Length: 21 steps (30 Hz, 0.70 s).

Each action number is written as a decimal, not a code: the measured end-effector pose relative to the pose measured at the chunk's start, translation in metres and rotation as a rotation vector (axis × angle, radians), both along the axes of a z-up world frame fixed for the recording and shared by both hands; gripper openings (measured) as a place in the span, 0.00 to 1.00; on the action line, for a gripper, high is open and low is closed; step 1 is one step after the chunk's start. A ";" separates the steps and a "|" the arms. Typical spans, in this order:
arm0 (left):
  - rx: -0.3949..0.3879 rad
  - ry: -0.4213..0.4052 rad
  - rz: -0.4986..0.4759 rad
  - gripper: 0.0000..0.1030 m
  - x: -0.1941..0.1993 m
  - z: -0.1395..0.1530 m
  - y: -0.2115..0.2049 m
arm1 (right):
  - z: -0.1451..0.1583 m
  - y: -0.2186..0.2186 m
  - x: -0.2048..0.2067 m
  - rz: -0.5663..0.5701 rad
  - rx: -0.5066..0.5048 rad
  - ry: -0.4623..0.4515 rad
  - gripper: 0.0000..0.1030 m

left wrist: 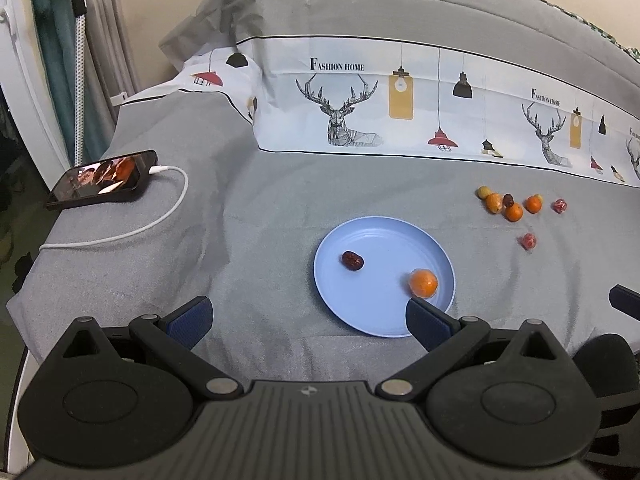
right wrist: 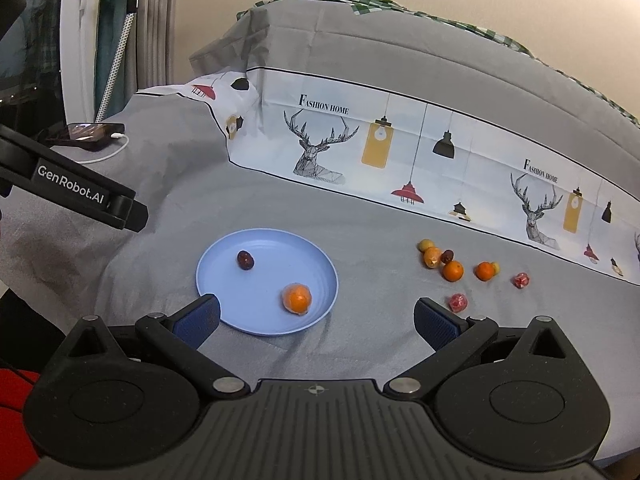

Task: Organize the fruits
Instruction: 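Lift both tools away from the plate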

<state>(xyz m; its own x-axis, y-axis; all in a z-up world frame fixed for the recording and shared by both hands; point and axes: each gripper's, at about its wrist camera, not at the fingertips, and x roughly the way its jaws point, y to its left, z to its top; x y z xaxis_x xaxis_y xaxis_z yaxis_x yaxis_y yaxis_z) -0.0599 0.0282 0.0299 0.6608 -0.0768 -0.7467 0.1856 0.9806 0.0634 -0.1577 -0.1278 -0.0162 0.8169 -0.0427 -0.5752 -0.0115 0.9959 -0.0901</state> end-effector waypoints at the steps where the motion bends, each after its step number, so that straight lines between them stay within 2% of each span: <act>1: 0.003 -0.002 0.000 1.00 0.000 0.000 0.000 | 0.000 0.000 0.000 -0.001 -0.001 -0.001 0.99; 21: 0.047 0.045 -0.004 1.00 0.016 -0.016 -0.009 | -0.012 -0.012 0.008 -0.049 0.037 -0.011 0.99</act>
